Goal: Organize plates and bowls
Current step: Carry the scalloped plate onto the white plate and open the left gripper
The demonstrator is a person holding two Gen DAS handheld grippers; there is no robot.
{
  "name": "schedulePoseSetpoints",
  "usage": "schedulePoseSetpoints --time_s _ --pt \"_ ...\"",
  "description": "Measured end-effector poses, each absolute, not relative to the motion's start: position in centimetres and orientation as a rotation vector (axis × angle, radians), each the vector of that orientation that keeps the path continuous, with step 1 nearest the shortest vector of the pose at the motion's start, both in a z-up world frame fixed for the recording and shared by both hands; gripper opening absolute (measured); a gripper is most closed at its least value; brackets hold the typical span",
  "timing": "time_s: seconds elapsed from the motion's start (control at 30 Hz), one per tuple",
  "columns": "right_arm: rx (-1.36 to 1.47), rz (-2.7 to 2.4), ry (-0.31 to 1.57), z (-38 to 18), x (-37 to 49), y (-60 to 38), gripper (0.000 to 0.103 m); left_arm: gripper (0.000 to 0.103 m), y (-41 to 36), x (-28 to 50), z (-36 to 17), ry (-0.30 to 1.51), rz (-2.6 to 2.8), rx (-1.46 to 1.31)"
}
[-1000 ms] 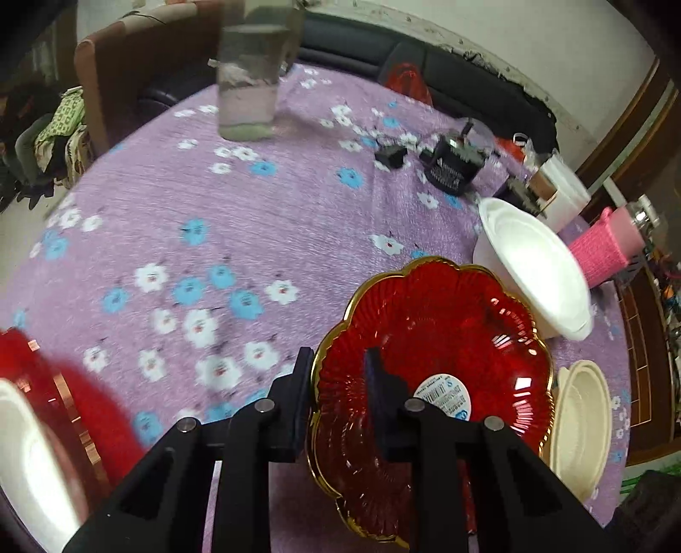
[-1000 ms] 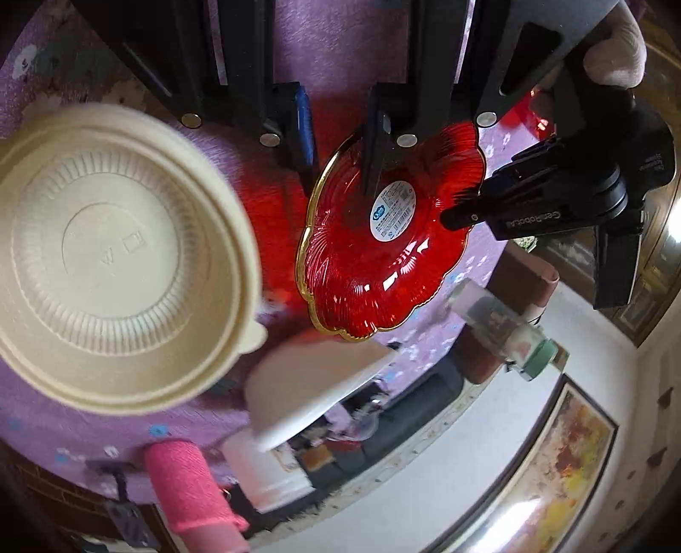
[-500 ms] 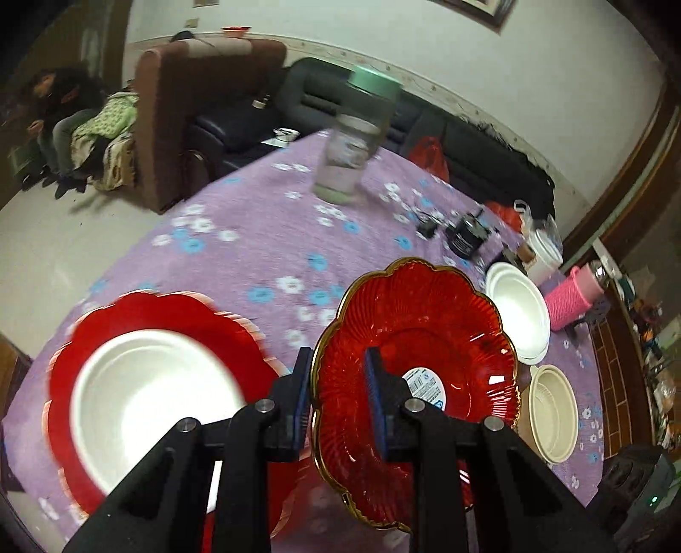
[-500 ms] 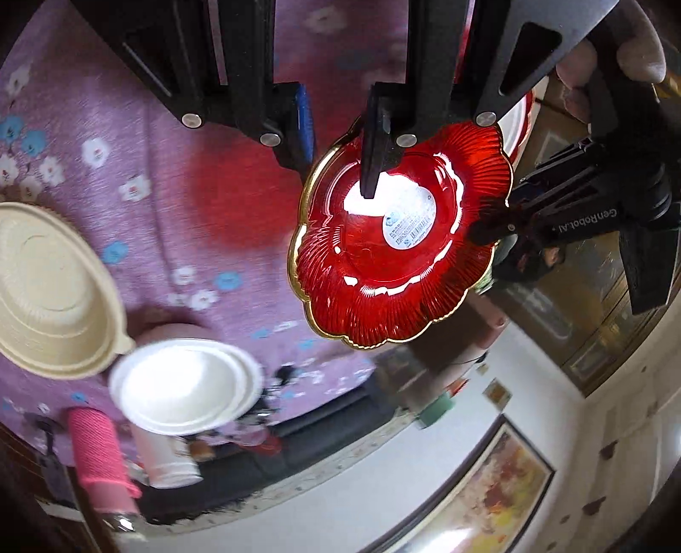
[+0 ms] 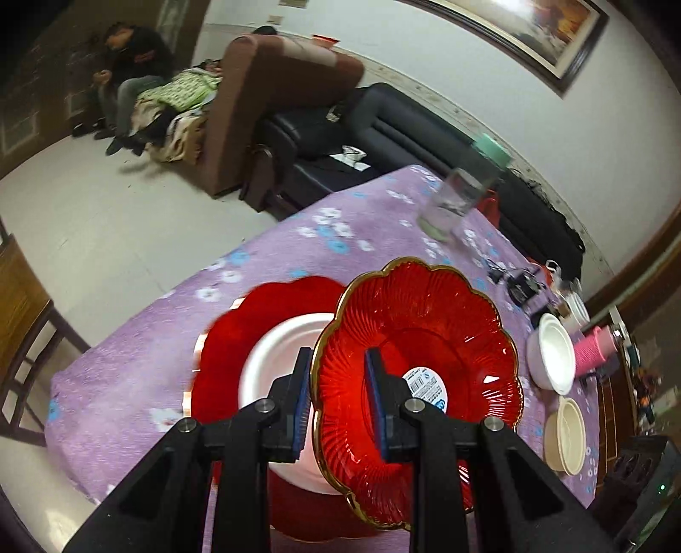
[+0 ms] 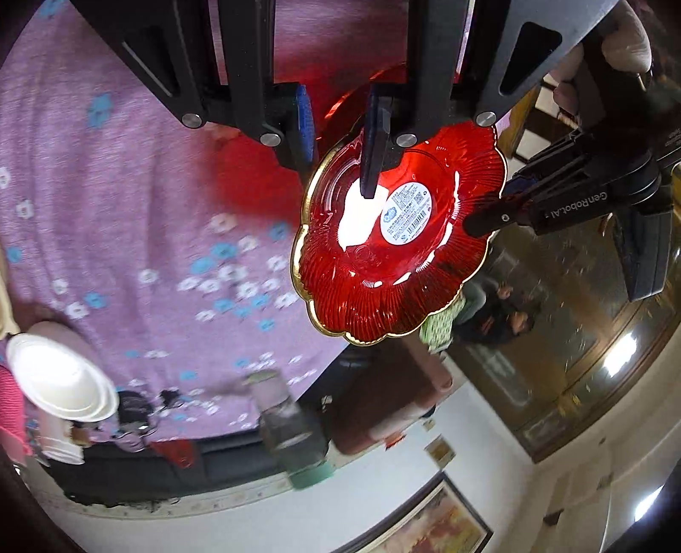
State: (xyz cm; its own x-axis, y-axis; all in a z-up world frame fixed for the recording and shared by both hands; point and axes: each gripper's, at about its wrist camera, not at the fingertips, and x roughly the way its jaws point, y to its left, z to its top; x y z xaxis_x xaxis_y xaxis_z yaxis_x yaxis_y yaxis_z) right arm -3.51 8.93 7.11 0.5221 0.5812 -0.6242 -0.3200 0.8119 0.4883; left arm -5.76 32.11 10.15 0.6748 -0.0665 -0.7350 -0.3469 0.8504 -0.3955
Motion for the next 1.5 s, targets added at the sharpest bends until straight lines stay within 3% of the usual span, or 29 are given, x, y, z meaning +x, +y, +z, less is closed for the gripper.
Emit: schedulePoseSetpoints --time_s 1.1,1.2,1.27,1.33,1.4,1.5 --pt "0.307 0.576 0.954 4.5 -2.2 12.5 0.024 0.024 35.1 -6.1 6.5 0.861 0.22 -0.594" --pt "0.316 0.581 0.949 4.5 -2.3 12.4 0.024 0.037 35.3 -6.2 6.2 0.851 0.194 -0.632" --pt "0.32 0.589 0.944 4.5 -2.2 12.4 0.03 0.046 35.3 -6.5 6.2 0.842 0.193 -0.642" --pt "0.314 0.578 0.924 4.7 -2.3 12.2 0.045 0.054 35.2 -6.8 6.3 0.831 0.197 -0.644" --pt "0.311 0.569 0.904 5.0 -2.3 11.9 0.052 0.057 35.1 -7.1 6.6 0.824 0.182 -0.654" --pt "0.322 0.558 0.875 5.7 -2.7 10.9 0.053 0.062 34.7 -7.9 7.2 0.813 0.175 -0.659"
